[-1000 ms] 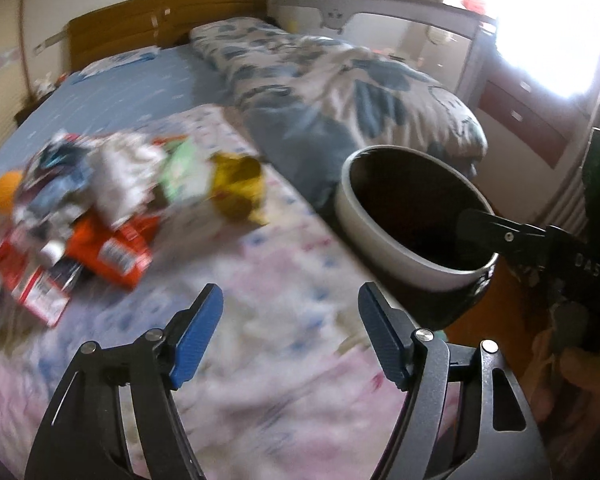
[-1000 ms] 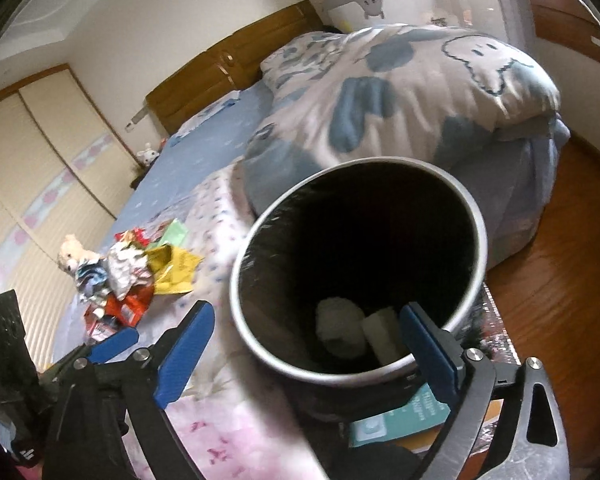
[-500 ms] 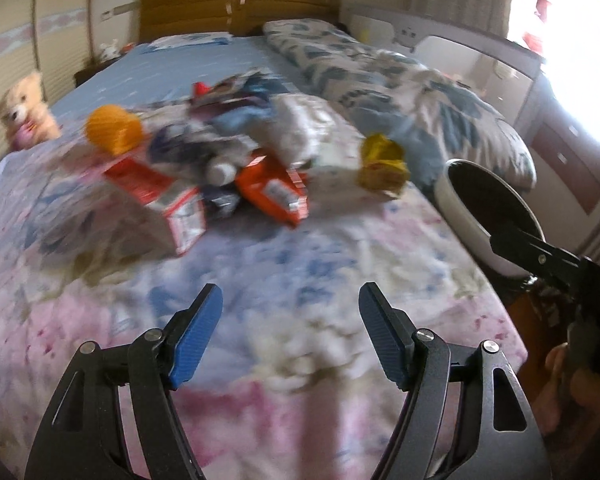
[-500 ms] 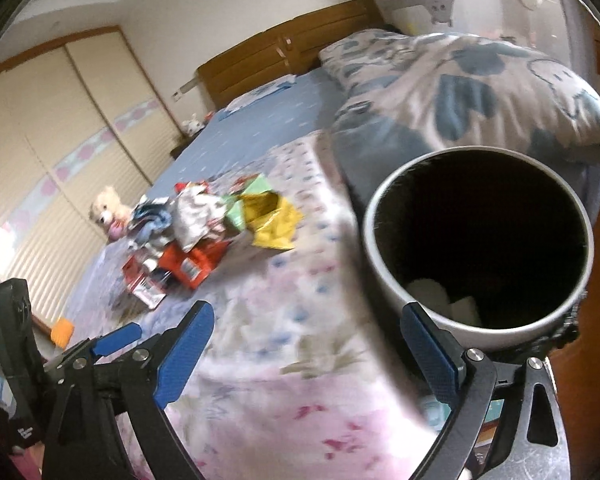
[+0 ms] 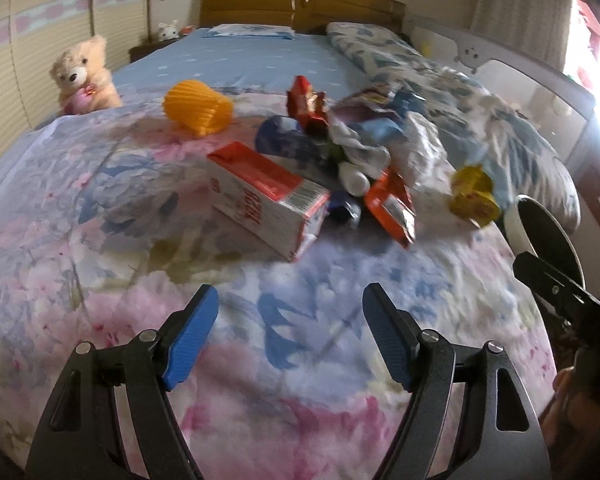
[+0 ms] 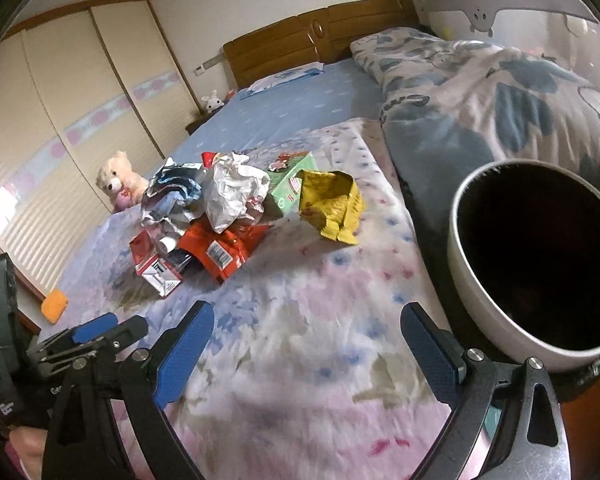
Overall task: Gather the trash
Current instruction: 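Move both open tools back over the trash pile on the bed, then grasp the red milk carton with the left tool while the right grasps the yellow wrapper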
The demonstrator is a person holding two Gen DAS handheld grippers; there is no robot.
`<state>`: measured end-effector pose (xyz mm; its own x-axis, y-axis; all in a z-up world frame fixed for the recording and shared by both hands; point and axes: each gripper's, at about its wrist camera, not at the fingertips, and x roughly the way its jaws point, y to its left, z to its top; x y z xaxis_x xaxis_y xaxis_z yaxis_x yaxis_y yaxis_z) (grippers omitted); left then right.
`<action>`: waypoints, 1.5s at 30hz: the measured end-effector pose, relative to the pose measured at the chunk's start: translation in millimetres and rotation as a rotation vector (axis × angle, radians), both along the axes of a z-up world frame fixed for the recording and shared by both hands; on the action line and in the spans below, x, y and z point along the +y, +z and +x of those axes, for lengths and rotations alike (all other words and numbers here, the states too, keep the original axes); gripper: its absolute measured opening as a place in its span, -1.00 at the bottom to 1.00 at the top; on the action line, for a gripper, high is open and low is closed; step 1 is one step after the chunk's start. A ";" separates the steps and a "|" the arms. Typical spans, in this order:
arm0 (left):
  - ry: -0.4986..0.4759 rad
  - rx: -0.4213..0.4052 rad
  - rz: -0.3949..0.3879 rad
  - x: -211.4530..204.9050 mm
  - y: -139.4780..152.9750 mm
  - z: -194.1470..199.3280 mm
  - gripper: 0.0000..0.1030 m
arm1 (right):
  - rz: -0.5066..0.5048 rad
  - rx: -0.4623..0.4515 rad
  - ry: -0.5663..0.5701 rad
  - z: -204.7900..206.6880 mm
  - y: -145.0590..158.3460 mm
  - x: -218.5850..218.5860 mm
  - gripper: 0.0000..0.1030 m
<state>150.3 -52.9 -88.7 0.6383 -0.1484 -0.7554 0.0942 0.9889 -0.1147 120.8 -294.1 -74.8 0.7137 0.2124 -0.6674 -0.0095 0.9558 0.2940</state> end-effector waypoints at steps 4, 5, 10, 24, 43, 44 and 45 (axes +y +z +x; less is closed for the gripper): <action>0.039 0.003 0.007 2.3 -0.6 13.5 0.48 | -0.026 -0.005 -0.001 15.6 -1.5 3.6 0.85; 0.046 0.005 0.009 2.1 -0.6 17.1 0.48 | -0.028 -0.008 0.002 20.9 -1.1 3.8 0.85; 0.065 0.007 0.025 -2.9 -2.5 34.7 0.49 | -0.087 -0.020 -0.007 43.8 -1.7 4.6 0.85; 0.113 0.034 0.069 -9.0 -15.9 60.0 -0.03 | -0.139 0.061 -0.003 91.6 -18.0 9.2 0.23; -0.009 -0.023 0.049 15.1 -2.9 1.3 -0.31 | -0.050 0.029 -0.003 55.2 -7.5 6.8 -0.16; -0.012 -0.027 0.050 16.2 -1.9 -1.3 -0.31 | -0.053 0.020 -0.020 56.3 -5.5 3.3 0.14; -0.013 -0.030 0.050 17.0 -1.5 -3.0 -0.31 | -0.050 0.010 -0.029 57.7 -3.8 0.3 0.25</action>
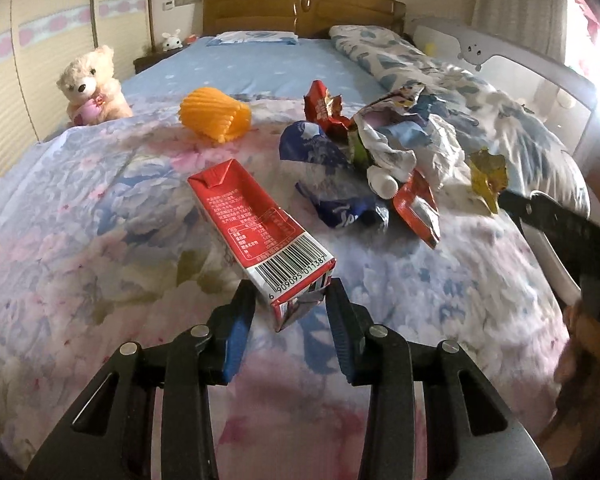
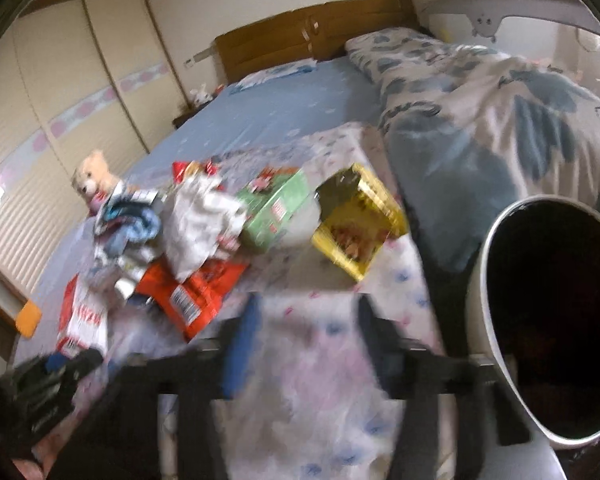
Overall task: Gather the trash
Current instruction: 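Grasp the red milk carton with the left tool while the right grasps the yellow wrapper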
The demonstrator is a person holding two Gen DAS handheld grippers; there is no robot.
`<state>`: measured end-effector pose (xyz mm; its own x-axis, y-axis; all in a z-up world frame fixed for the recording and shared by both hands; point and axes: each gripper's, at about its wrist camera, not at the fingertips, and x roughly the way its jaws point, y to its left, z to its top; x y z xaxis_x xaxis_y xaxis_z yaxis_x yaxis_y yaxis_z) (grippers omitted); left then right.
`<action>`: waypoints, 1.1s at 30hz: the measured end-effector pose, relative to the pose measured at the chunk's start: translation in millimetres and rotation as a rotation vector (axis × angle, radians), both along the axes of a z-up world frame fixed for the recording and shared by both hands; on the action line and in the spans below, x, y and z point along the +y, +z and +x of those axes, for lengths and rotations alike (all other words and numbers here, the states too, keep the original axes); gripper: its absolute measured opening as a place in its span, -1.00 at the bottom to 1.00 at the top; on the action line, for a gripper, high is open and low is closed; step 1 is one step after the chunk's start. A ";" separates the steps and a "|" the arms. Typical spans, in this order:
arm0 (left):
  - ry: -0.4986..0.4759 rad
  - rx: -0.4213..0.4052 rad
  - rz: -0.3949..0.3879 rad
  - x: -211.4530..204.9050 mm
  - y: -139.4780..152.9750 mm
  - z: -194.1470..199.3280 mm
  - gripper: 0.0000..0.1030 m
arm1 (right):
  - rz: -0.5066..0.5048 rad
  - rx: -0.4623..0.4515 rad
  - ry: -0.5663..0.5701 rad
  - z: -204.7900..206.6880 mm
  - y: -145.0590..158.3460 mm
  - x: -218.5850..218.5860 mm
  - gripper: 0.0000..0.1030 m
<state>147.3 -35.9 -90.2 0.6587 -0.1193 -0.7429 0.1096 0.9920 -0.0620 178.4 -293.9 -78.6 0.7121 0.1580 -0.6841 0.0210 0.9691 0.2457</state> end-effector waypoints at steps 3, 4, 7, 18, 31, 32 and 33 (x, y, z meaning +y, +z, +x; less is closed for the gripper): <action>-0.003 0.003 -0.002 2.2 -0.3 -3.1 -0.31 | -0.009 -0.007 -0.020 7.9 4.3 -7.1 0.32; -0.002 0.003 -0.003 2.4 -0.5 -4.1 -0.31 | -0.011 -0.010 -0.025 9.8 6.2 -8.7 0.32; -0.004 0.006 -0.007 4.8 -0.9 -4.2 -0.31 | -0.043 -0.027 -0.045 18.8 12.9 -13.5 0.45; -0.037 0.006 -0.011 -0.9 0.8 -12.7 -0.32 | -0.037 0.093 -0.038 72.9 -10.4 -25.9 -0.02; -0.187 -0.025 -0.027 -42.6 11.7 -34.5 -0.32 | 0.072 0.029 0.000 14.5 5.6 -19.7 -0.59; -0.201 -0.025 -0.027 -46.9 12.2 -35.3 -0.32 | 0.080 0.027 0.001 9.9 6.4 -19.3 -0.59; -0.219 -0.026 -0.028 -52.4 12.9 -36.3 -0.32 | 0.089 0.025 0.004 4.0 7.2 -19.4 -0.59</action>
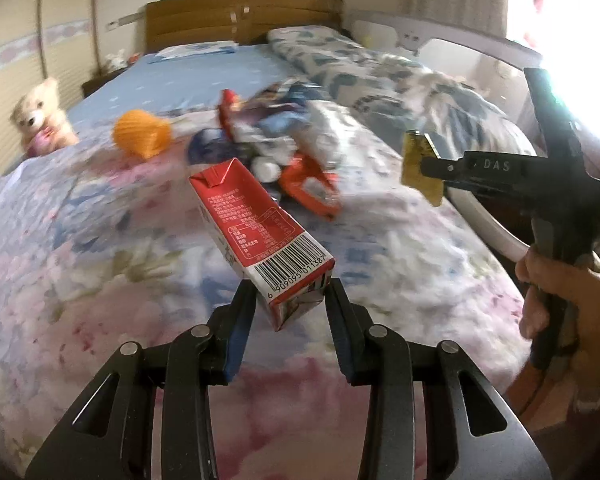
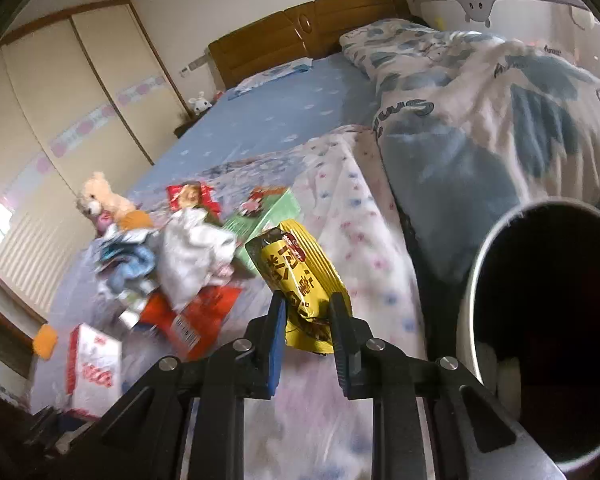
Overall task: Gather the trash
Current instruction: 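Grasp the red milk carton with the left tool while the right grasps the yellow wrapper, then carry carton and wrapper over the bin and open both tools to drop them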
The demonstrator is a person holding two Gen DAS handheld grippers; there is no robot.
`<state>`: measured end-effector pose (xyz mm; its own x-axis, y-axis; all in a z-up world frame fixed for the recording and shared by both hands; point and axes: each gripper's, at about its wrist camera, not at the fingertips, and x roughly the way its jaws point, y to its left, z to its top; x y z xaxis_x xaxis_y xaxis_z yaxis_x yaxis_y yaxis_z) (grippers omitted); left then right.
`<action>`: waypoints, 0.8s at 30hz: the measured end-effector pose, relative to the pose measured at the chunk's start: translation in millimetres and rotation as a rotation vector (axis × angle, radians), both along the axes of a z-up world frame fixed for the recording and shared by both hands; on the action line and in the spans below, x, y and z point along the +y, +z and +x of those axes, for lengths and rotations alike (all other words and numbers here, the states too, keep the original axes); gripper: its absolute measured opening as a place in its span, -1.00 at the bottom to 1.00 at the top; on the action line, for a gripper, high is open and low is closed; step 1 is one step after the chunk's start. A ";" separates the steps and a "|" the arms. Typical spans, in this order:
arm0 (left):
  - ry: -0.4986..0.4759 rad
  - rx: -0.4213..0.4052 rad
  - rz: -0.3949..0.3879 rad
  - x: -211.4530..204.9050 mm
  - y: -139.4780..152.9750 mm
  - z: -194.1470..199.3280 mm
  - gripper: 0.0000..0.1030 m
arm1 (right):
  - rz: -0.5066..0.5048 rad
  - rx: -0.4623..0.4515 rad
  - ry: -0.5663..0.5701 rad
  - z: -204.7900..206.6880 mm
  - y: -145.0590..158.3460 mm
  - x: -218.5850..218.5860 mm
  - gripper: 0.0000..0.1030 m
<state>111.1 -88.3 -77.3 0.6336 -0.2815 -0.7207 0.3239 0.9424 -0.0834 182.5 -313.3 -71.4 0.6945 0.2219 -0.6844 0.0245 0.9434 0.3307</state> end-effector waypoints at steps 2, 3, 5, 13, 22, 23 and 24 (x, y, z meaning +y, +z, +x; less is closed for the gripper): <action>-0.033 -0.006 0.003 -11.7 1.7 -1.3 -0.32 | 0.026 -0.003 0.002 -13.1 1.2 -2.0 -0.59; -0.047 -0.009 0.003 -16.0 2.3 -2.1 -0.32 | 0.034 -0.004 0.002 -18.2 1.9 -3.3 -0.59; -0.073 -0.015 0.003 -25.2 4.3 -2.6 -0.32 | 0.044 -0.007 0.000 -31.3 4.7 -6.9 -0.59; -0.162 -0.011 -0.002 -62.3 9.6 0.2 -0.32 | 0.065 -0.024 -0.047 -68.6 13.3 -36.0 -0.59; -0.269 -0.028 0.017 -114.1 15.8 -5.6 -0.32 | 0.069 -0.041 -0.143 -97.1 20.0 -80.3 -0.59; -0.281 -0.030 0.018 -119.6 16.8 -6.2 -0.32 | 0.070 -0.042 -0.153 -99.0 20.2 -84.7 -0.59; -0.288 -0.032 0.019 -123.6 17.6 -6.7 -0.32 | 0.070 -0.042 -0.167 -100.9 20.5 -90.6 -0.59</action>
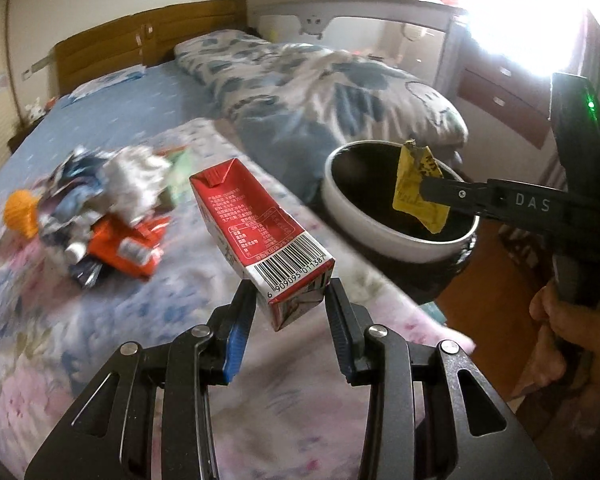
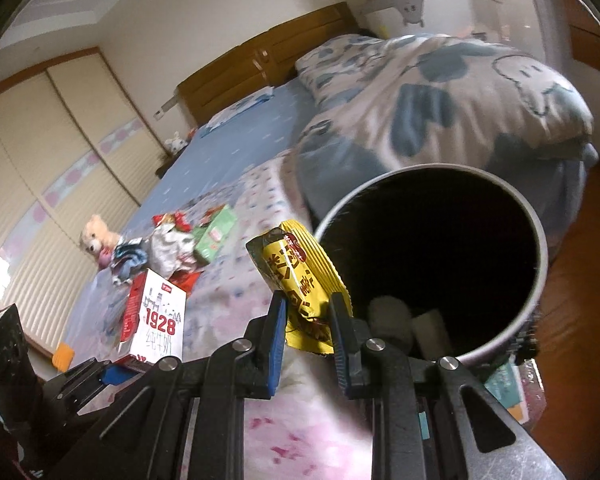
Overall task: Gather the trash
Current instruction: 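Carry carton and wrapper over the bin and open both tools to drop them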
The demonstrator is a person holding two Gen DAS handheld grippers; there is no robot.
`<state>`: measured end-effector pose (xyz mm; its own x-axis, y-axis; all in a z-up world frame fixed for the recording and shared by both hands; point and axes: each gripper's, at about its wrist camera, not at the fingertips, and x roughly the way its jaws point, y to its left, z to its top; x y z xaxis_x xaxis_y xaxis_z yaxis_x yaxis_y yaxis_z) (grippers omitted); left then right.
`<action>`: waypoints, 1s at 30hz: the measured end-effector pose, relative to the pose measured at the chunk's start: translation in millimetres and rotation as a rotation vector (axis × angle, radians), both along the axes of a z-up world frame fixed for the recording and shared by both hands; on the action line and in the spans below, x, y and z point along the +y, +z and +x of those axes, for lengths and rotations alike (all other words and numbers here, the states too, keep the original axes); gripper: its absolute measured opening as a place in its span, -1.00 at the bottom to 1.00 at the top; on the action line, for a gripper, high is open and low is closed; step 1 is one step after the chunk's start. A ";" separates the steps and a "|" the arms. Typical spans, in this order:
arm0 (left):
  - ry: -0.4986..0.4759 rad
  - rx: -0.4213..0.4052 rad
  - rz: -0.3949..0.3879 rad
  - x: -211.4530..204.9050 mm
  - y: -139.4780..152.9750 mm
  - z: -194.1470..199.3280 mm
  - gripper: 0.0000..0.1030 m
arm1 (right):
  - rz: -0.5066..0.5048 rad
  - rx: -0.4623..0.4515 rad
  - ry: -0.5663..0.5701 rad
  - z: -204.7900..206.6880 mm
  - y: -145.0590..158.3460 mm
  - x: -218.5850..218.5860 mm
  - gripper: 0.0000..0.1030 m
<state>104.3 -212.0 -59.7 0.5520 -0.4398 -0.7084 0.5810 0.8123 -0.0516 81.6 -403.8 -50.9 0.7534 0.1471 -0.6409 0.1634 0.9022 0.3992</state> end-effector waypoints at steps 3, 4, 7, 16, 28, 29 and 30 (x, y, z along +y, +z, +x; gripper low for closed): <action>-0.031 -0.011 0.005 -16.9 3.1 -1.1 -0.32 | 0.001 0.001 -0.030 -4.3 0.3 -17.3 -0.59; -0.043 -0.014 0.006 -22.4 4.3 -1.6 -0.32 | 0.001 0.000 -0.037 -6.1 0.5 -20.9 -0.59; -0.070 -0.023 0.011 -36.8 6.3 -0.8 -0.32 | 0.000 0.000 -0.060 -10.4 0.7 -33.4 -0.59; -0.126 -0.012 0.016 -70.3 7.4 4.6 -0.32 | 0.011 0.010 -0.112 -14.8 -3.8 -63.2 -0.59; -0.161 0.006 0.023 -103.8 4.2 18.7 -0.32 | 0.021 0.015 -0.136 -8.5 -4.9 -84.1 -0.59; -0.163 0.010 0.022 -105.9 3.7 20.5 -0.32 | 0.022 0.015 -0.138 -7.8 -5.0 -85.6 -0.59; -0.165 0.013 0.022 -107.5 3.6 22.0 -0.32 | 0.022 0.015 -0.139 -6.7 -5.3 -87.0 -0.59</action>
<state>126.4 -319.4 -56.1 0.4645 -0.5083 -0.7252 0.7060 0.7069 -0.0433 74.8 -490.8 -56.2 0.7576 0.0567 -0.6502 0.2920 0.8615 0.4154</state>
